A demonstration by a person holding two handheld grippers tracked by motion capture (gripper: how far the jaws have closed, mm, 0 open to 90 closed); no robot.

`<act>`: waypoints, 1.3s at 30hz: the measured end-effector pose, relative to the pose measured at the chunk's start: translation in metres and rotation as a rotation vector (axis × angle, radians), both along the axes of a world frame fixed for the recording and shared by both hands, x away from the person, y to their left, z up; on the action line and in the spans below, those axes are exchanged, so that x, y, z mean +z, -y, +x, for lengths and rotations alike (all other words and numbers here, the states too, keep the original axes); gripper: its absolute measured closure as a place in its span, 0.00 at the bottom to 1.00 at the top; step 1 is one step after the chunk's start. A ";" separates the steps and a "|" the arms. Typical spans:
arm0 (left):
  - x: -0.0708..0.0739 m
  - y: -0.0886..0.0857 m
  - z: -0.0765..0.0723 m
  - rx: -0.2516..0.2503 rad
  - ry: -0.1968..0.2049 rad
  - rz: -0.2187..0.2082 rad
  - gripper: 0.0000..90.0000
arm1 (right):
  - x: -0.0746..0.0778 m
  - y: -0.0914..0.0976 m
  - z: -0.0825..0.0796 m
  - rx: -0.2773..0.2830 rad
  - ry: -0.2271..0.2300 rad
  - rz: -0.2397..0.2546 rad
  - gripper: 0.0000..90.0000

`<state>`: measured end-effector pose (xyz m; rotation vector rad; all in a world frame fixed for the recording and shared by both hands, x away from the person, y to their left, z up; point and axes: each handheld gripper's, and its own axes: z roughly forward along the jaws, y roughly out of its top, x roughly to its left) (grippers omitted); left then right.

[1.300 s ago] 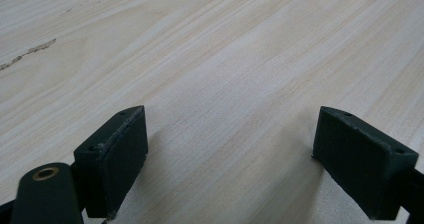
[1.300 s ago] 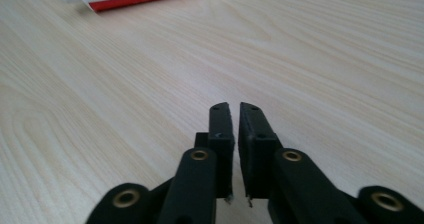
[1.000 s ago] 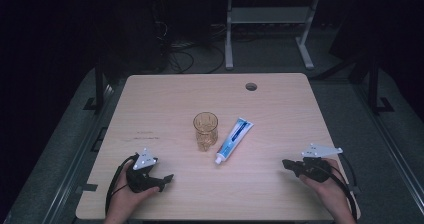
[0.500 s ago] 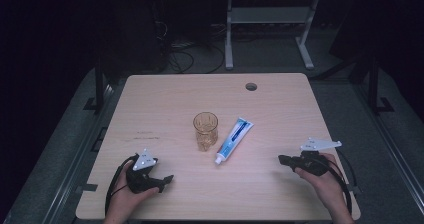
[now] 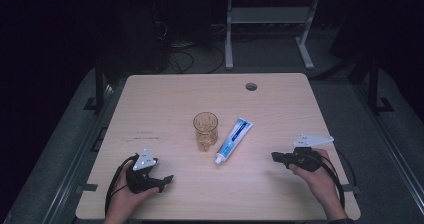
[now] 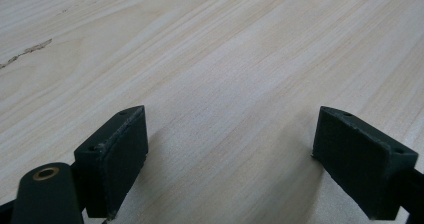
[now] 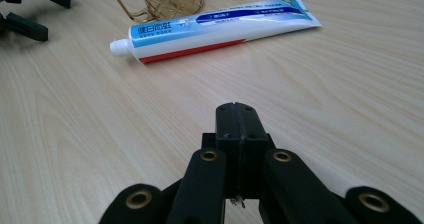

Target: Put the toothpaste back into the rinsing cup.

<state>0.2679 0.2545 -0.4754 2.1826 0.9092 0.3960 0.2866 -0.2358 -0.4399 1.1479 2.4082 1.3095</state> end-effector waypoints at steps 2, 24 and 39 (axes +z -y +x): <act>0.000 0.000 0.000 0.001 0.000 -0.001 0.15 | 0.001 -0.004 0.002 0.009 0.004 0.003 1.00; 0.000 0.000 0.000 0.000 0.000 0.000 0.15 | 0.004 -0.028 0.015 0.051 0.008 0.029 1.00; 0.000 0.000 0.000 0.000 0.000 0.000 0.15 | 0.006 -0.046 0.025 0.070 0.005 0.047 1.00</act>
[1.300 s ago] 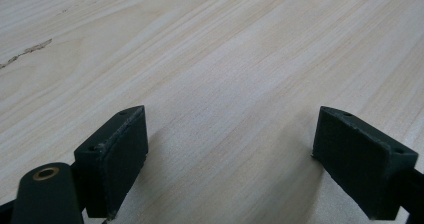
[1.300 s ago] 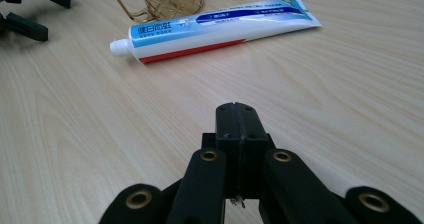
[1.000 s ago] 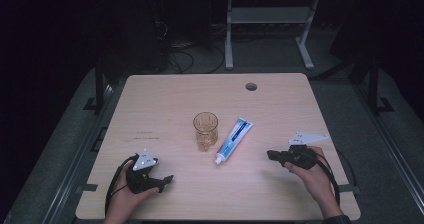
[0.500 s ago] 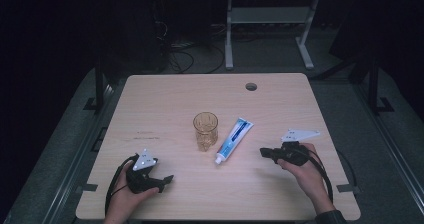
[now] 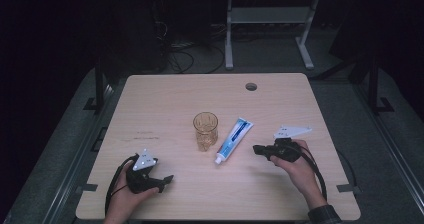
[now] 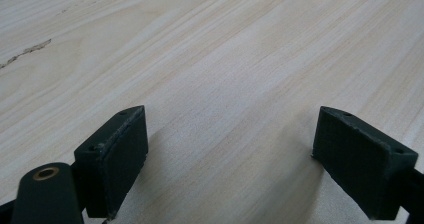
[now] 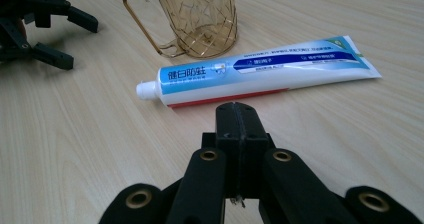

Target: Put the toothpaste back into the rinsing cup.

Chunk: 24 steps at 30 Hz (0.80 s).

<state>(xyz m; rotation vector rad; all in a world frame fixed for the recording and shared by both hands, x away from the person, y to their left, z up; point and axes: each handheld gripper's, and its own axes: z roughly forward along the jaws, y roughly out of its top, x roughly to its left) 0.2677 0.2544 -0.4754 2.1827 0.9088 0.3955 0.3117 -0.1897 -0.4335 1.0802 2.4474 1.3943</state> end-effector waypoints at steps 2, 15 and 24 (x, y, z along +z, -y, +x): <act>0.000 0.000 0.000 0.000 0.000 -0.001 0.15 | 0.000 -0.002 0.002 0.003 0.000 0.000 1.00; 0.000 0.000 0.000 -0.002 -0.001 0.000 0.15 | -0.001 -0.014 0.010 0.017 -0.005 0.000 1.00; 0.000 0.000 0.000 -0.004 -0.002 0.001 0.15 | 0.003 -0.028 0.017 0.035 -0.002 0.003 1.00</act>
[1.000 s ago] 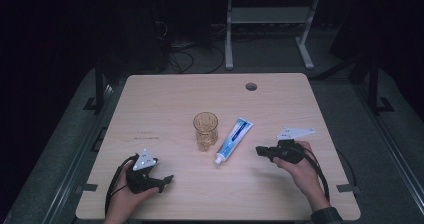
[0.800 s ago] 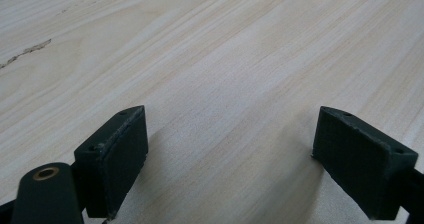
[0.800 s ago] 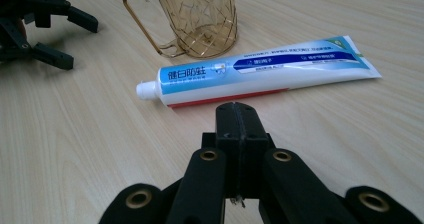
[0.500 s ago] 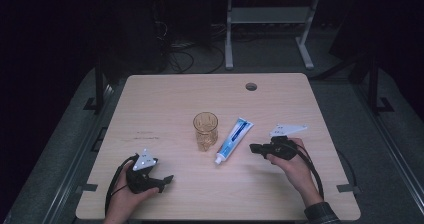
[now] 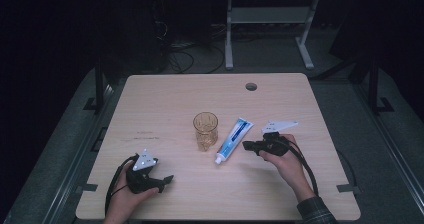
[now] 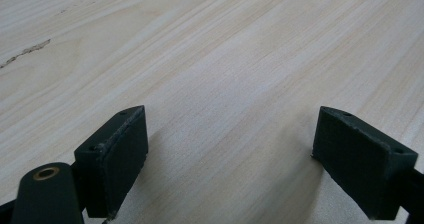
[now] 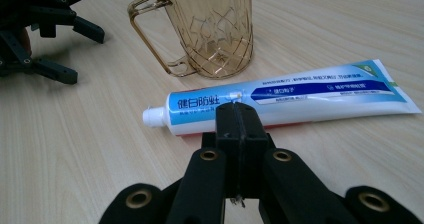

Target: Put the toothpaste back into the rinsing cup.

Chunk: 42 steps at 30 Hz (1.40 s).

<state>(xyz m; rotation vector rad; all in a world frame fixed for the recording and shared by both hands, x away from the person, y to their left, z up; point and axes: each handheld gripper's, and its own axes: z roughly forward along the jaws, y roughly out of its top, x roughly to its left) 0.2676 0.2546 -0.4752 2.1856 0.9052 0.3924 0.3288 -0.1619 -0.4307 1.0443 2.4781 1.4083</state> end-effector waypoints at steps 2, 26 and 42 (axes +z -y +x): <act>0.000 0.000 0.000 -0.001 0.000 0.000 0.15 | 0.000 -0.001 0.001 0.005 0.002 0.006 1.00; 0.000 0.000 0.000 -0.003 0.000 0.000 0.16 | 0.001 -0.036 0.025 0.033 -0.010 -0.012 1.00; 0.000 0.000 0.000 -0.004 0.001 0.000 0.16 | -0.009 -0.059 0.039 0.050 -0.035 -0.057 1.00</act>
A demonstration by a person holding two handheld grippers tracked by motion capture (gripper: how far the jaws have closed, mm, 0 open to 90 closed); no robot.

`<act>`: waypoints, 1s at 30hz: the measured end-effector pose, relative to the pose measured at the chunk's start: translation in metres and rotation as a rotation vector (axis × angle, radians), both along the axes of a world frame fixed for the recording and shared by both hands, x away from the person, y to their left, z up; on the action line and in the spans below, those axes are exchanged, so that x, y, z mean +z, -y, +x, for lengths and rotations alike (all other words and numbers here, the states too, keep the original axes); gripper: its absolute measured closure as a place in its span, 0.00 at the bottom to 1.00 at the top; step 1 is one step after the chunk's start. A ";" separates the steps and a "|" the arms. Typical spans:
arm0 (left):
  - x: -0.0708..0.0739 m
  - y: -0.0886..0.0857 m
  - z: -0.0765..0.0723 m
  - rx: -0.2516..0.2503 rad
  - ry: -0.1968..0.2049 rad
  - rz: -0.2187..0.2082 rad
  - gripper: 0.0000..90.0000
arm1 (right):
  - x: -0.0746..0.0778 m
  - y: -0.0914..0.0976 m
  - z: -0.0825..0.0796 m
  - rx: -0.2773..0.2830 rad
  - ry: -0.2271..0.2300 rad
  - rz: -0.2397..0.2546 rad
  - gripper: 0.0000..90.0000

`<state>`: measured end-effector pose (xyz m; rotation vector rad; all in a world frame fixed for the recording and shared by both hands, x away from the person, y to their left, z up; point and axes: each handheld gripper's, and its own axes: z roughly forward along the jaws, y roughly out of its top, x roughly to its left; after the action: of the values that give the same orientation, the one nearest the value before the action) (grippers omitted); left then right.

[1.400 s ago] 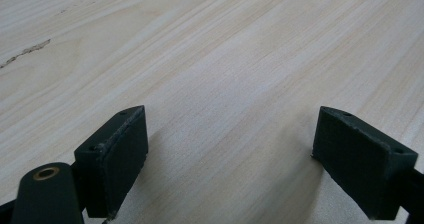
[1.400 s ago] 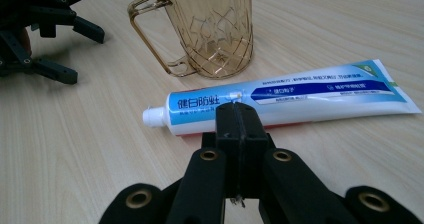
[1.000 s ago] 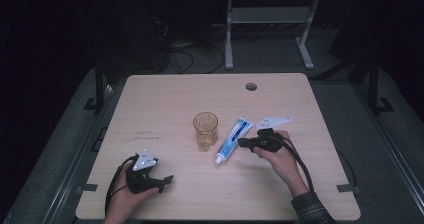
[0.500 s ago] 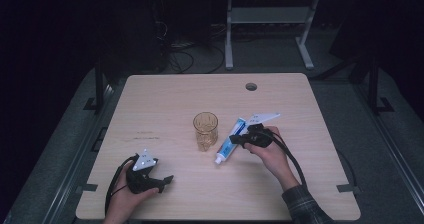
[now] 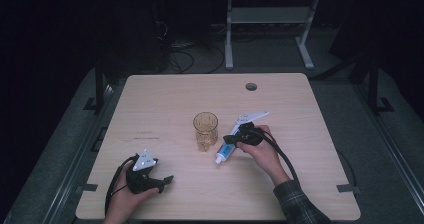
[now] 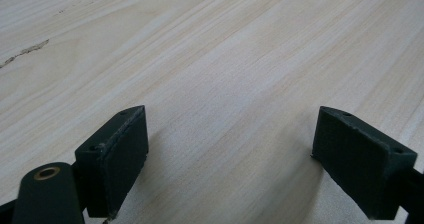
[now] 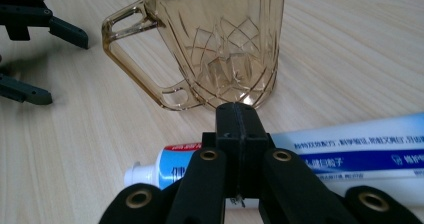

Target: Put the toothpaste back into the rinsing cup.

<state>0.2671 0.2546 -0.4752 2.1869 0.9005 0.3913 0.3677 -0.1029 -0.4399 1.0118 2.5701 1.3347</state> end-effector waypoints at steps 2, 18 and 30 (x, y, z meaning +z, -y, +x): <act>0.000 0.000 0.000 0.000 0.000 0.000 0.16 | 0.000 -0.004 0.002 0.009 -0.005 -0.007 1.00; 0.000 0.000 0.000 -0.001 0.000 0.000 0.16 | -0.014 -0.021 0.008 0.033 -0.026 -0.059 1.00; 0.000 0.000 0.000 -0.001 0.000 0.000 0.16 | -0.014 -0.017 0.003 0.037 -0.023 -0.082 1.00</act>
<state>0.2669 0.2547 -0.4752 2.1873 0.8993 0.3907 0.3709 -0.0860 -0.4538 0.9770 2.6490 1.2208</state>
